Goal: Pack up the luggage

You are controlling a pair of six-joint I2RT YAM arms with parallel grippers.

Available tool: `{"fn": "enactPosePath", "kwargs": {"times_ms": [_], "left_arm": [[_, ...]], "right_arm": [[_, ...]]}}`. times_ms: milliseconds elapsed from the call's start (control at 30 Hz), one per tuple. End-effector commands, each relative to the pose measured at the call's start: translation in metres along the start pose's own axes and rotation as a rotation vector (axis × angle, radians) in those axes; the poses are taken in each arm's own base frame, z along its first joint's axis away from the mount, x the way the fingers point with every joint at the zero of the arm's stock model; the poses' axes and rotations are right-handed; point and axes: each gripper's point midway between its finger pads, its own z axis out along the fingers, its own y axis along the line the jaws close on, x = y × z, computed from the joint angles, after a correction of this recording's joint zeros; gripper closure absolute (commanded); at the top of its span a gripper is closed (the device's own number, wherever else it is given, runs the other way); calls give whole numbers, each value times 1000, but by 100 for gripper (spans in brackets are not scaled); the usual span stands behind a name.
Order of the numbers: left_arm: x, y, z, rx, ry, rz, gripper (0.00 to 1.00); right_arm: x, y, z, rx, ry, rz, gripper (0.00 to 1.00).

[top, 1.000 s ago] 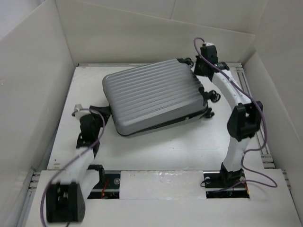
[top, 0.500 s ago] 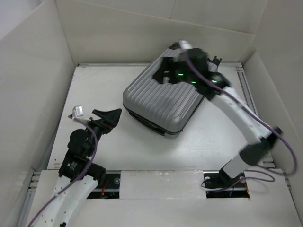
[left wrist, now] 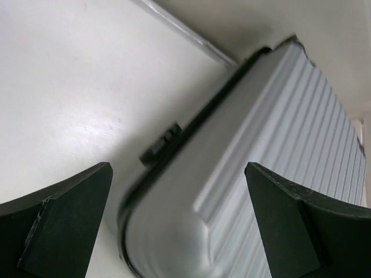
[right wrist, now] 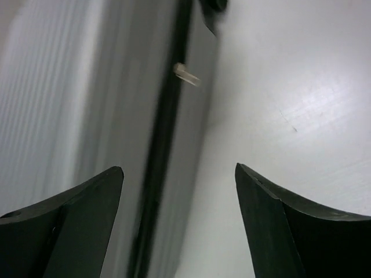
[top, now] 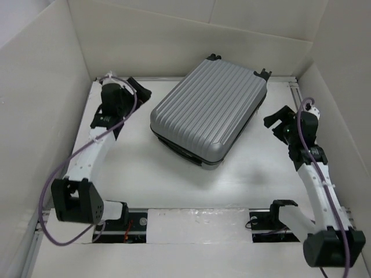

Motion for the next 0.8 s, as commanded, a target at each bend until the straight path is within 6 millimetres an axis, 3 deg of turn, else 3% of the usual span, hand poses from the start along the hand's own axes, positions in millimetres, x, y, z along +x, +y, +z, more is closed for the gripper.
{"fn": "enactPosePath", "kwargs": {"times_ms": [0,33,67,100,133,167,267,300,333,400,433,500,533,567,633,667,700,733,767], "left_arm": [[-50,-11,14,118,-7,27,1],[-56,-7,21,124,7,19,1],[-50,15,48,90,62,-8,1],[-54,2,55,129,110,8,1],[-47,7,69,119,154,12,1],[-28,18,94,127,243,2,2],[-3,39,127,115,308,-45,7],[7,46,143,128,320,-84,9],[14,50,150,136,338,-101,10],[46,52,167,155,402,-124,12],[52,47,172,177,410,-136,13],[76,39,169,227,459,-153,15],[74,28,168,269,427,-149,16],[99,31,155,271,479,-229,16],[108,23,134,324,461,-297,17],[93,-1,113,420,393,-279,17],[115,22,99,357,403,-325,18],[120,21,86,359,397,-332,18],[108,11,66,388,349,-326,18]], "right_arm": [[-11,-22,26,-27,-11,154,16],[0,-29,34,-42,32,188,19],[7,-40,48,-23,66,221,30],[4,-43,57,-29,63,242,34],[8,-47,66,-18,76,261,38],[19,-53,85,-17,117,268,42],[25,-50,112,-19,184,267,44],[40,-53,125,-7,226,257,45],[47,-44,133,-36,252,228,45],[61,-33,153,-61,318,197,45],[69,-27,159,-69,339,178,45],[92,-1,164,-122,401,135,45],[108,-1,168,-106,432,124,45],[119,19,165,-150,441,94,45],[142,29,161,-178,477,71,45],[152,37,160,-196,492,58,45],[169,51,152,-229,522,34,45],[181,53,147,-234,547,23,45],[186,60,139,-253,558,11,45]]}}
